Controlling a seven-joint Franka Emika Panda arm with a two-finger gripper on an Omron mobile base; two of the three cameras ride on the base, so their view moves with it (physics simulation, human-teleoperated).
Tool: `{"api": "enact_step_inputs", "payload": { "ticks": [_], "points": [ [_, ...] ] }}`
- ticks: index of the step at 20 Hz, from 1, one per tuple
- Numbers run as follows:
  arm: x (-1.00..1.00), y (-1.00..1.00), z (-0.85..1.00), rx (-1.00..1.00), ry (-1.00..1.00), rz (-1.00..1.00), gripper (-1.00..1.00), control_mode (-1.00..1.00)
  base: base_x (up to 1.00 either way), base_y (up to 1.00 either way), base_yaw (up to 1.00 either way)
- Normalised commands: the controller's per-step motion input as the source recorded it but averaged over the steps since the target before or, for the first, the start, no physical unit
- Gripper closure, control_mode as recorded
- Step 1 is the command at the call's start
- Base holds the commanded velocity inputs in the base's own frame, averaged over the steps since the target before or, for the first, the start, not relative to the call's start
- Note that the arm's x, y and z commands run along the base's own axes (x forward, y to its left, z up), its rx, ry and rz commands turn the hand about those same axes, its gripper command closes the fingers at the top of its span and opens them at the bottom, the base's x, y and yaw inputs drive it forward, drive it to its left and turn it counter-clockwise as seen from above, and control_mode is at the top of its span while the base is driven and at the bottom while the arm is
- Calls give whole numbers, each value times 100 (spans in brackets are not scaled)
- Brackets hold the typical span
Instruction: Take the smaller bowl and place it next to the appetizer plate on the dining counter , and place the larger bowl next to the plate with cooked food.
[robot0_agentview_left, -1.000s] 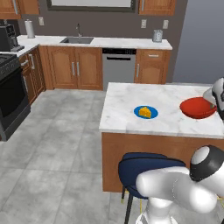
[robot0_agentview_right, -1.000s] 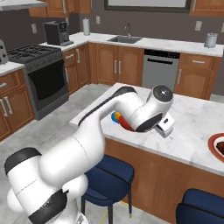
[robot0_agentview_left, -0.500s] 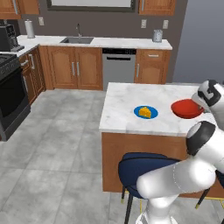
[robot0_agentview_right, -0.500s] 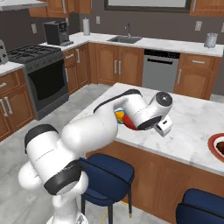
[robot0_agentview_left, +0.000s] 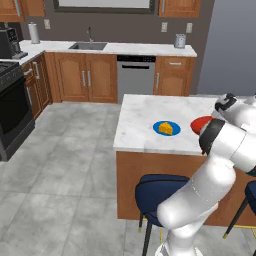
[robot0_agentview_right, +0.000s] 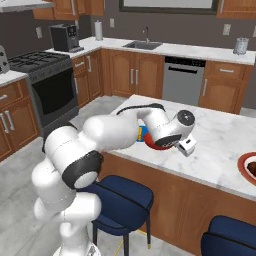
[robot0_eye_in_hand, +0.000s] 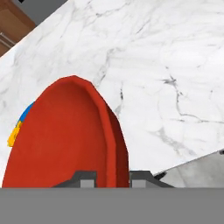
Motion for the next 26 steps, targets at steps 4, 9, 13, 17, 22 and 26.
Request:
{"api": "enact_step_inputs", "payload": {
  "ticks": [4, 9, 13, 17, 22, 26],
  "points": [
    [63, -5, -42, 0, 0, 0, 100, -100, 0, 0, 0],
    [64, -24, -42, 0, 0, 0, 100, -100, 0, 0, 0],
    [67, -43, -39, 0, 0, 0, 100, -100, 0, 0, 0],
    [77, -39, -41, 0, 0, 0, 100, -100, 0, 0, 0],
    [91, -5, -41, 0, 0, 0, 100, -100, 0, 0, 0],
    [39, 2, 14, -2, 1, 0, -100, -100, 0, 0, 0]
  ]
}}
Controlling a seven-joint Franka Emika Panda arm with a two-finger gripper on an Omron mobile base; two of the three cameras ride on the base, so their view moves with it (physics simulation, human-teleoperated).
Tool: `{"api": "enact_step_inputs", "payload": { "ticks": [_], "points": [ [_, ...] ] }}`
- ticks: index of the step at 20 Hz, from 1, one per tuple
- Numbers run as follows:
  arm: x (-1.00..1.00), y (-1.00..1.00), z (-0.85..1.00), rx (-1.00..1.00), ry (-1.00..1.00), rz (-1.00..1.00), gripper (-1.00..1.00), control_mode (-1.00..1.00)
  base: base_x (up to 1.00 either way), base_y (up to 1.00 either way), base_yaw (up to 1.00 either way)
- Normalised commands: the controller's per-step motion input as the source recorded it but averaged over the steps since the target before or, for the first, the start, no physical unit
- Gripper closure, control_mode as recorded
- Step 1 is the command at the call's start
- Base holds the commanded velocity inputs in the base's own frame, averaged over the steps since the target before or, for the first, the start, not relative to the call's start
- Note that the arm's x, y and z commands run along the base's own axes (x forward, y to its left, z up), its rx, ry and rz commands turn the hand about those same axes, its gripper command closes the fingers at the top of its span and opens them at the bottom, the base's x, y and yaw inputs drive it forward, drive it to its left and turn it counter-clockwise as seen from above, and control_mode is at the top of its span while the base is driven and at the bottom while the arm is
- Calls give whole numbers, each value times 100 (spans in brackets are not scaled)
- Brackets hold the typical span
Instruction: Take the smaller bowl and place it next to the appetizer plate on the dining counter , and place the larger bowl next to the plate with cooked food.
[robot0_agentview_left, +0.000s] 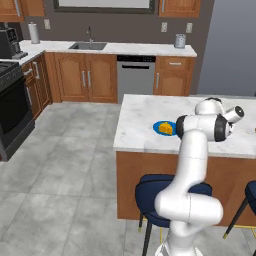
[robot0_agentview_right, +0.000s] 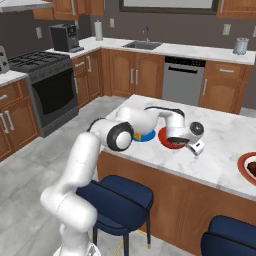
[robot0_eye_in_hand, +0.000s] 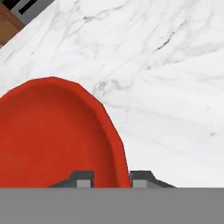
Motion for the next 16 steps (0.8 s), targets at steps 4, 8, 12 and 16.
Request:
{"api": "enact_step_inputs", "payload": {
  "ticks": [4, 8, 12, 16],
  "points": [
    [-3, 8, 73, -12, 0, 0, -100, -100, 0, 0, 0],
    [-44, 46, 76, -26, 0, 6, -100, -100, 0, 0, 0],
    [-73, 62, 66, -32, -4, 11, -100, -100, 0, 0, 0],
    [-99, 61, 69, -33, -15, 13, -100, -100, 0, 0, 0]
  ]
}}
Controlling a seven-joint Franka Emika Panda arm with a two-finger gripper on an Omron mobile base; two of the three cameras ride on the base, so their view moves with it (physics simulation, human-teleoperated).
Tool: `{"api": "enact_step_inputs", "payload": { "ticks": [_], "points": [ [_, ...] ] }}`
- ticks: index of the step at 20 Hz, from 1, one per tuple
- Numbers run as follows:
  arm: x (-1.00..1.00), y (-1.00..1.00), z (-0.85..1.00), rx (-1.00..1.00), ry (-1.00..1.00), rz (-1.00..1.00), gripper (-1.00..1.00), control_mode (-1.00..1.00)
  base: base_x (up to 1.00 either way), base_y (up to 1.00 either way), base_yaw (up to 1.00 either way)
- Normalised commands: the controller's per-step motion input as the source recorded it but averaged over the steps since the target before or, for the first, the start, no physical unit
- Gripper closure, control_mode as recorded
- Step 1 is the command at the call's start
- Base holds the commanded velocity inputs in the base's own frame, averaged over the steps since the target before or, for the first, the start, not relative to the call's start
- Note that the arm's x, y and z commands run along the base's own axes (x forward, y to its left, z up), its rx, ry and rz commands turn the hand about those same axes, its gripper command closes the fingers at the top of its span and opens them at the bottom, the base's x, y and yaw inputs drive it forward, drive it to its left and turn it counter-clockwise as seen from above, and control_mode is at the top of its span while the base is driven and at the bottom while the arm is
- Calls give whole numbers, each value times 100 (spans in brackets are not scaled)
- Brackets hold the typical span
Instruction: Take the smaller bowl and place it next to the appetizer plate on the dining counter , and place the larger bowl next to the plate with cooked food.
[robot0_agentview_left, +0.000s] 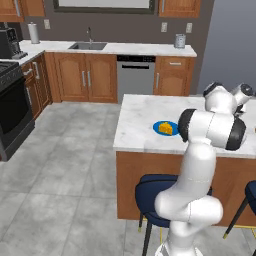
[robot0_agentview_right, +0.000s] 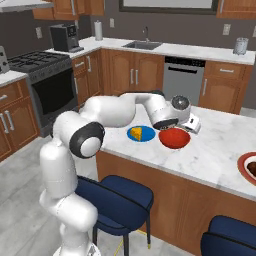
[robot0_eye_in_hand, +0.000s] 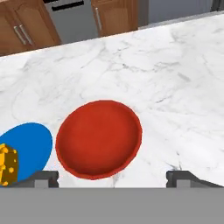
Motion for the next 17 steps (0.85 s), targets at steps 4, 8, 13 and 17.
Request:
{"api": "enact_step_inputs", "payload": {
  "ticks": [4, 8, 13, 17],
  "points": [
    [-100, 41, 77, -28, -23, 12, -100, -100, 0, 0, 0],
    [-96, 25, 92, -22, -30, 8, -100, -100, 0, 0, 0],
    [-63, 4, 100, -13, -17, 3, -100, -100, 0, 0, 0],
    [-64, 0, 100, -8, -2, 3, -100, -100, 0, 0, 0]
  ]
}}
